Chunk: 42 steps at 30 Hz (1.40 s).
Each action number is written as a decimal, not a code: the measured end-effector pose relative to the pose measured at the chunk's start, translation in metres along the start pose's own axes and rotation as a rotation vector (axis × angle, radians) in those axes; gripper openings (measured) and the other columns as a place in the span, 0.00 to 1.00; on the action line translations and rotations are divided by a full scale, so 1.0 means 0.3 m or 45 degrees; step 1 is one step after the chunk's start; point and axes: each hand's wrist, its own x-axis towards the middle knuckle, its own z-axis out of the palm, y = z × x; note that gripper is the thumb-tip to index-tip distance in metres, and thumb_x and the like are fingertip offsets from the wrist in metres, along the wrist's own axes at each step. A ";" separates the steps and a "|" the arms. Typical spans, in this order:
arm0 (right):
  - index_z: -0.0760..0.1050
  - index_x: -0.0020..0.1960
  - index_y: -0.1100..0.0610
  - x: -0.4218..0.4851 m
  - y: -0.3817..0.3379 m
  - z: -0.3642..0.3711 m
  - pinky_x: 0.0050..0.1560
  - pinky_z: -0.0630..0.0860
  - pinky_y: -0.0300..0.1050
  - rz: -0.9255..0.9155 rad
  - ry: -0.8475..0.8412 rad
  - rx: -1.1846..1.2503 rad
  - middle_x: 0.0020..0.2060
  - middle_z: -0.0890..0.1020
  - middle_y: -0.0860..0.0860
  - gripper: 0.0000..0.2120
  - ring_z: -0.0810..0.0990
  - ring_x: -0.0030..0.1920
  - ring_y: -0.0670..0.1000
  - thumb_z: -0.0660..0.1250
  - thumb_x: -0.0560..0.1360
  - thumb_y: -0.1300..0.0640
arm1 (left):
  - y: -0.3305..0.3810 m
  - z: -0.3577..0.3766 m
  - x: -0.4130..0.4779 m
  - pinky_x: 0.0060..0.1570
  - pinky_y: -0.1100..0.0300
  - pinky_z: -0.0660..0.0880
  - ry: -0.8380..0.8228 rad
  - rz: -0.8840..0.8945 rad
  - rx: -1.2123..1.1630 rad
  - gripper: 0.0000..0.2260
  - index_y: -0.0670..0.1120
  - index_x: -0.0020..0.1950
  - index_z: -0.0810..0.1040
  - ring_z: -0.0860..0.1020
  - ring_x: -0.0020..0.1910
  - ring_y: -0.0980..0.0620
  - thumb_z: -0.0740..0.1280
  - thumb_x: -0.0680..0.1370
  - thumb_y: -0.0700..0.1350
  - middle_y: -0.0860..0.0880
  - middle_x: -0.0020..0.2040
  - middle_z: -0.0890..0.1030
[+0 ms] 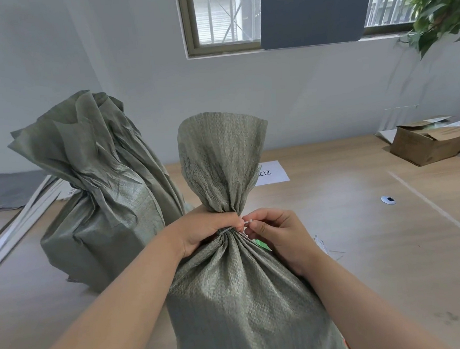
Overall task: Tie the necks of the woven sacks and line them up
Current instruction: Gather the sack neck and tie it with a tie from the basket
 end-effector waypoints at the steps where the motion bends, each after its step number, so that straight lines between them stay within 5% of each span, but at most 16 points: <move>1: 0.85 0.46 0.61 0.001 0.002 -0.001 0.45 0.80 0.40 -0.018 -0.003 -0.013 0.40 0.85 0.59 0.06 0.81 0.39 0.51 0.71 0.70 0.64 | 0.001 0.003 0.001 0.51 0.53 0.75 0.012 -0.002 0.000 0.08 0.40 0.40 0.81 0.79 0.41 0.47 0.71 0.64 0.41 0.41 0.41 0.80; 17: 0.84 0.47 0.64 -0.006 -0.001 0.008 0.46 0.80 0.40 -0.096 0.023 -0.086 0.41 0.86 0.58 0.07 0.82 0.41 0.51 0.68 0.74 0.72 | -0.010 0.002 0.005 0.55 0.50 0.77 0.034 0.012 -0.024 0.05 0.40 0.42 0.81 0.81 0.44 0.45 0.71 0.67 0.39 0.40 0.43 0.81; 28: 0.86 0.46 0.59 -0.024 -0.016 0.015 0.44 0.80 0.40 -0.136 0.055 -0.148 0.38 0.86 0.56 0.11 0.83 0.39 0.50 0.69 0.74 0.72 | -0.003 0.015 -0.011 0.57 0.47 0.78 0.076 0.001 0.015 0.15 0.34 0.52 0.81 0.82 0.46 0.44 0.72 0.67 0.39 0.38 0.47 0.83; 34: 0.84 0.44 0.64 -0.029 -0.028 0.016 0.42 0.82 0.41 -0.148 0.100 -0.128 0.36 0.85 0.57 0.07 0.83 0.36 0.50 0.70 0.73 0.73 | -0.005 0.012 -0.021 0.54 0.52 0.79 0.037 0.042 -0.015 0.07 0.42 0.44 0.83 0.83 0.46 0.47 0.73 0.68 0.40 0.42 0.45 0.84; 42: 0.81 0.44 0.65 -0.037 -0.021 0.016 0.43 0.81 0.40 -0.129 0.091 -0.075 0.35 0.85 0.55 0.06 0.84 0.37 0.49 0.67 0.75 0.73 | -0.010 0.011 -0.017 0.57 0.49 0.77 0.039 0.029 -0.014 0.13 0.40 0.47 0.84 0.82 0.47 0.45 0.75 0.64 0.43 0.41 0.46 0.84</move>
